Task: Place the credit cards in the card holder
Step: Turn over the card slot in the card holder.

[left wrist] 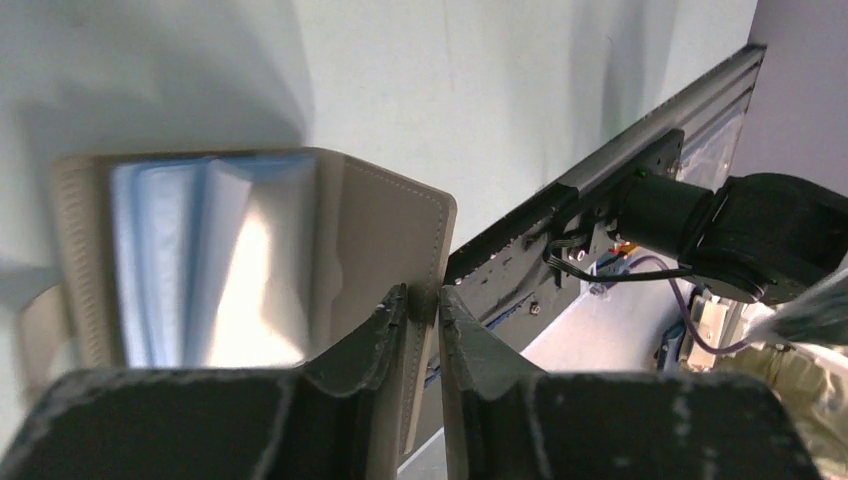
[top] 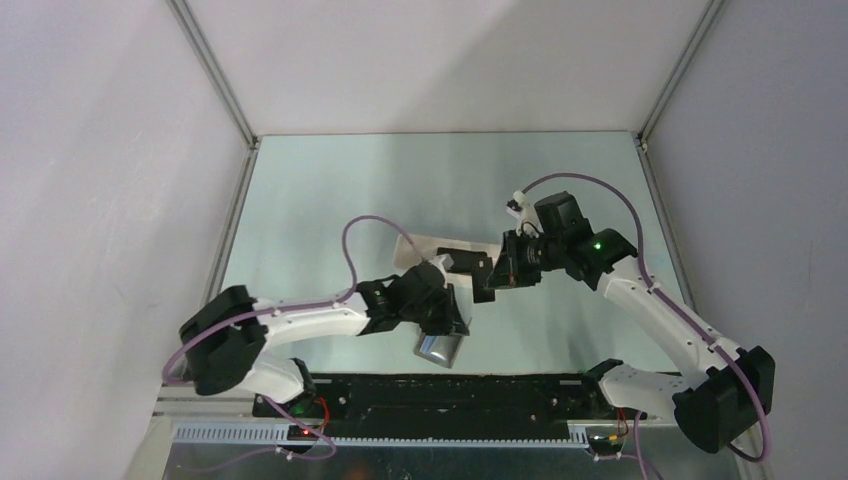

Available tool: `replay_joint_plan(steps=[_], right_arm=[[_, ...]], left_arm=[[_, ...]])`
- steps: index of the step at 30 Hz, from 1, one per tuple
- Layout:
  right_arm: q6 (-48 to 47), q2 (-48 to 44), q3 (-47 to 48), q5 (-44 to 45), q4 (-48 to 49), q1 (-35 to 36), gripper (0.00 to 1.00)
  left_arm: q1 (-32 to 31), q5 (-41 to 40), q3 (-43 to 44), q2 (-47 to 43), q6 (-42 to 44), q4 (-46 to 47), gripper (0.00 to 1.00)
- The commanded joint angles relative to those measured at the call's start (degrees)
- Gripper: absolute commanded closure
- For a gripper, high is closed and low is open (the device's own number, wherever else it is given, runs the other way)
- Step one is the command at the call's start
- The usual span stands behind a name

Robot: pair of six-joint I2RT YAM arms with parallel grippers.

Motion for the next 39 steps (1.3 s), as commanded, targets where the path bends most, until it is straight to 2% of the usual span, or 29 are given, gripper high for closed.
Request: replay_joint_plan(steps=[1,9,13,16,19,21,25,33,39], right_arm=[[-0.9,0.2,-2.0,2.4,-1.7,0.9,1.0],[-1.3,1.6,-4.5,11.6,-5.7,3.9,1.0],[-1.8,2.7,-6.0,12.9,-5.0,5.9,1.0],[-1.7,4.1,-6.4,12.0,-3.3,8.2,1.0],[-1.1,5.6,-6.5,11.6,-2.2,10.4,1.0],[-0.8,6.5,-6.9,11.3,-1.3,11.3,1.0],[-0.6,8.5,-8.0,11.4,-0.1,12.2,1.0],[-0.9,12.4,-8.7,14.5,-1.9,14.4,1.0],[-0.3,14.9,-8.7,16.6,-2.9,15.2,1.0]], left_arm=[[-2.4,3.8,5.2,5.9,1.8,2.6,0.79],[-4.9,7.0,9.7,15.2,0.2,2.9,0.79],[-5.1,7.1,10.3,14.9,0.8,3.1,0.75],[-5.1,7.1,10.1,13.8,1.4,3.8,0.65],[-5.1,8.5,9.2,12.6,1.4,7.0,0.49],[-5.1,8.8,8.4,11.4,1.2,8.8,0.42],[-4.7,8.9,6.9,8.2,1.3,9.3,0.37],[-1.9,5.4,-0.5,-0.3,-0.6,8.3,0.4],[0.7,0.3,-2.8,-3.2,-1.8,0.9,0.54]])
